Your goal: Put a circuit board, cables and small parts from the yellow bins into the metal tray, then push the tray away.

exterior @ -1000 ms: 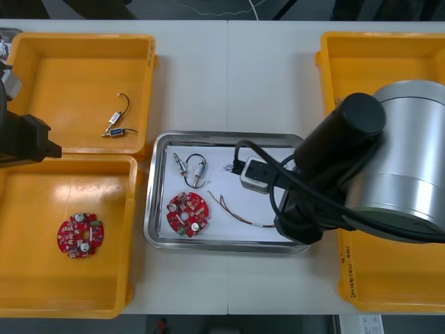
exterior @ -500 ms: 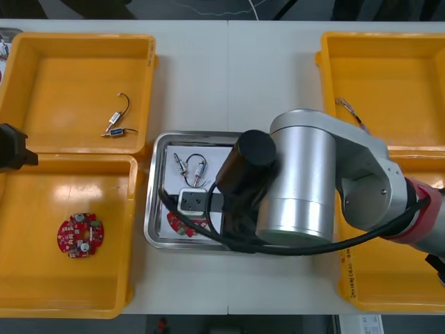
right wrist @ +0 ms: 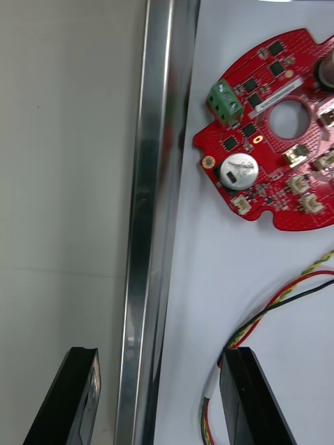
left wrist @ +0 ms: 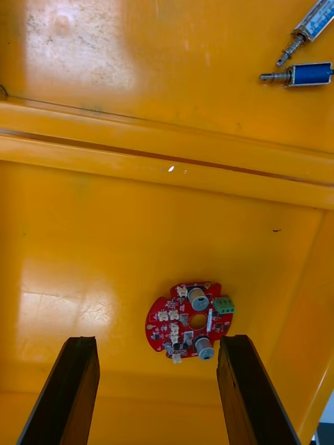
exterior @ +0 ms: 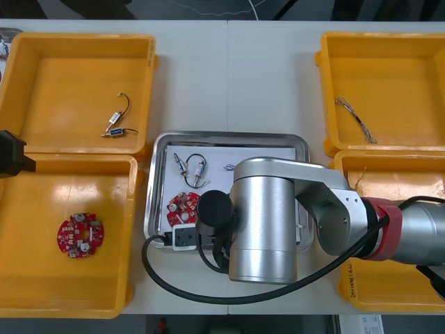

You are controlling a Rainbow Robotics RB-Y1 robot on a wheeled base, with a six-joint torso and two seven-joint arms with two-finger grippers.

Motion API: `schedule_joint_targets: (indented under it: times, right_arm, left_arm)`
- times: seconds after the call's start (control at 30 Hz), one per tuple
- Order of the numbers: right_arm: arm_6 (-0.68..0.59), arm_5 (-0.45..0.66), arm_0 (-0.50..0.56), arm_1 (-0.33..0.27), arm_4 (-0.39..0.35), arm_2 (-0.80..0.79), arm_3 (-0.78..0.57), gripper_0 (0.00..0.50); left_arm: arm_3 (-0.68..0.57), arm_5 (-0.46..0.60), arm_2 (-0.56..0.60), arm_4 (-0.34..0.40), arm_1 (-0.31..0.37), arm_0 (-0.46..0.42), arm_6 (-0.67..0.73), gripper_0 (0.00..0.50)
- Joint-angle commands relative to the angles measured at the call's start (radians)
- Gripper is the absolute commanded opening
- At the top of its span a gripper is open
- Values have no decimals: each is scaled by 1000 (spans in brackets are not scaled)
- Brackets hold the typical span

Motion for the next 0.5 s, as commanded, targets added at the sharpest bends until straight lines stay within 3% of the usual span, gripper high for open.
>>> schedule_joint_targets:
  times: [0.03,0.23,0.5]
  right_arm:
    - [-6,-5,8,28,38,16,-7,500]
    - [-2,5,57,62,125,26,2,500]
    - [-2,6,58,78,151,45,52,500]
  left_arm:
    - [-3,6,35,42,64,16,-115,500]
    - [-3,6,35,61,64,16,-140,500]
    - [-5,6,35,76,64,18,-161,500]
